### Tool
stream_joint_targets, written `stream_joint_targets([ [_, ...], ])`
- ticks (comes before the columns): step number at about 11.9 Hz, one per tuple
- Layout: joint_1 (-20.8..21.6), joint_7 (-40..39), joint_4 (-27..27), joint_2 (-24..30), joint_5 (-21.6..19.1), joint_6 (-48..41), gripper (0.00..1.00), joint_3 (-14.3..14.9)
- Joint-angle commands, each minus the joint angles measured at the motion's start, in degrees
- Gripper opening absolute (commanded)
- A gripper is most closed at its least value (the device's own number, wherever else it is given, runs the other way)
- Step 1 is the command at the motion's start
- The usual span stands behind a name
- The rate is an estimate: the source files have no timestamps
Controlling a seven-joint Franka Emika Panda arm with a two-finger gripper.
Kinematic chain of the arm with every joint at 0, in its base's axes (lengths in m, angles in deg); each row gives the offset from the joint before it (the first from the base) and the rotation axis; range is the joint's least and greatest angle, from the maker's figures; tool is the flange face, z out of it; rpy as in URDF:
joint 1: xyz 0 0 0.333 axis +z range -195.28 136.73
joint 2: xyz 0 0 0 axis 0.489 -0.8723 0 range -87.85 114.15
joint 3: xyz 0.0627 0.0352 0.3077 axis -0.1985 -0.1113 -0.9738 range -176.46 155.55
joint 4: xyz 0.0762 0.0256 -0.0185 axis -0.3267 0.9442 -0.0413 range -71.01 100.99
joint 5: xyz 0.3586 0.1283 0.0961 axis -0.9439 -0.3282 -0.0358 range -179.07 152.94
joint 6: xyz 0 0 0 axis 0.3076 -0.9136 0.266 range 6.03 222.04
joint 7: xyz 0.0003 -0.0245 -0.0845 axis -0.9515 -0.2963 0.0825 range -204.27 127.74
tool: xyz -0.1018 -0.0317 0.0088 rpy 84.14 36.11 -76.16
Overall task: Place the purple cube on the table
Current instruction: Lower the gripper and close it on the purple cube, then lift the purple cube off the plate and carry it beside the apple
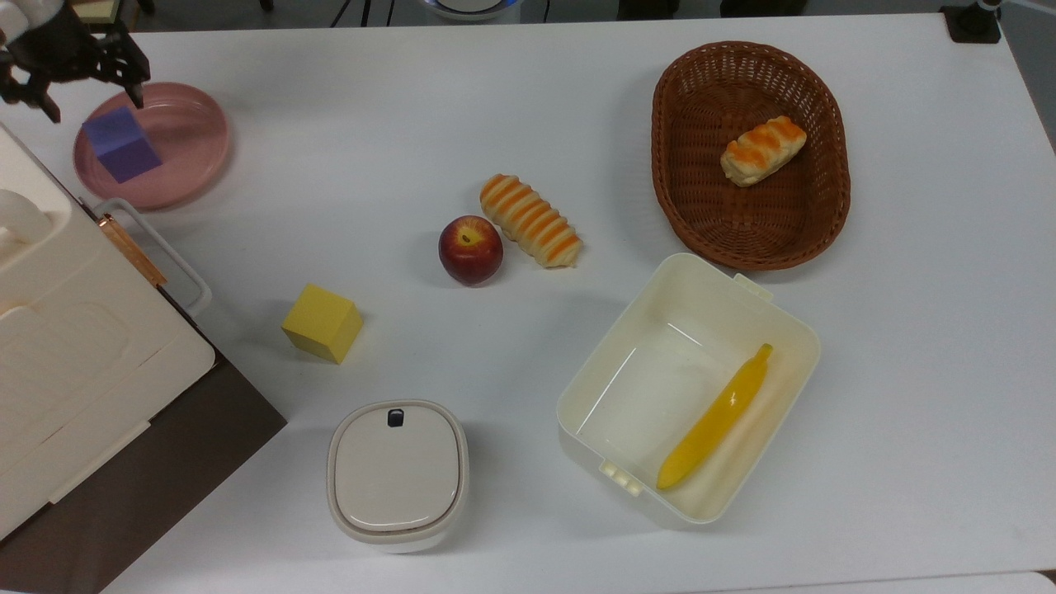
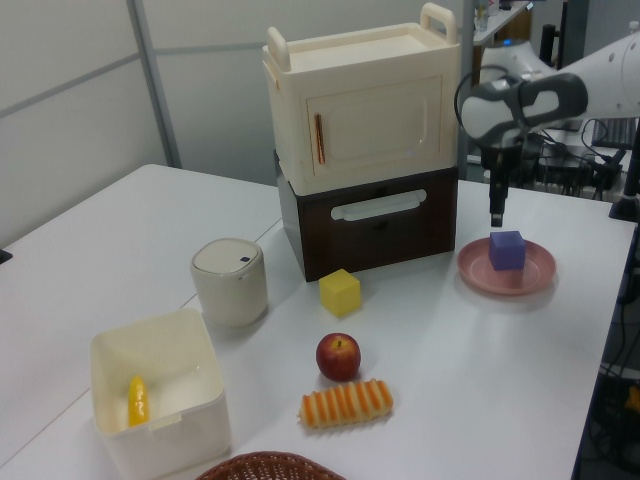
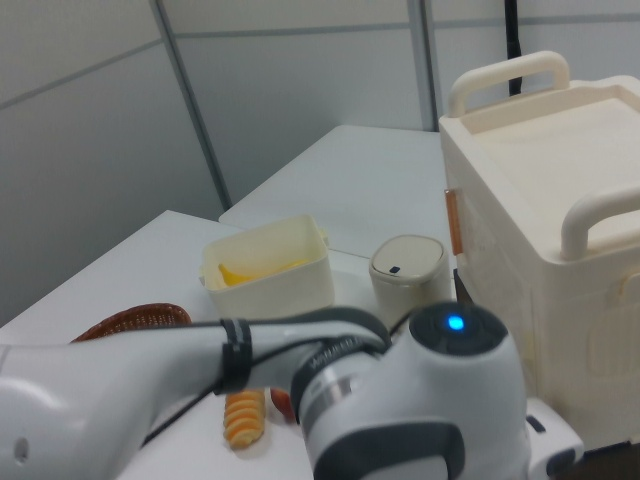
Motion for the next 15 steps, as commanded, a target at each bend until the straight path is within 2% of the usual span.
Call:
stream_joint_targets([
  [1,-1.2,-3.7,7.8,0.5,0.6,10.3,1.00,-0.2],
  [5,-1.1,-3.7,8.4,-1.9,1.8,12.0,1.00,-0.2],
  [6,-1.1,-3.7,8.4,-2.1,1.7,12.0,0.93,-0.2],
  [7,-1.2,-3.7,8.4,-2.1,1.8,12.0,0.74,-0.2],
  [8,-1.3,-3.7,8.4,-2.1,1.8,11.9,0.59,-0.1],
  [9,-1.3,-3.6,8.2,-1.7,1.8,11.2,0.55,-0.2],
  [12,-0.6,-0.9,7.8,3.1,1.7,5.6,0.55,-1.3],
  [13,-0.6,1.5,7.8,4.6,1.5,4.1,0.56,-3.2],
  [15,-0.6,10.0,7.8,5.6,1.5,2.9,0.56,-8.9],
])
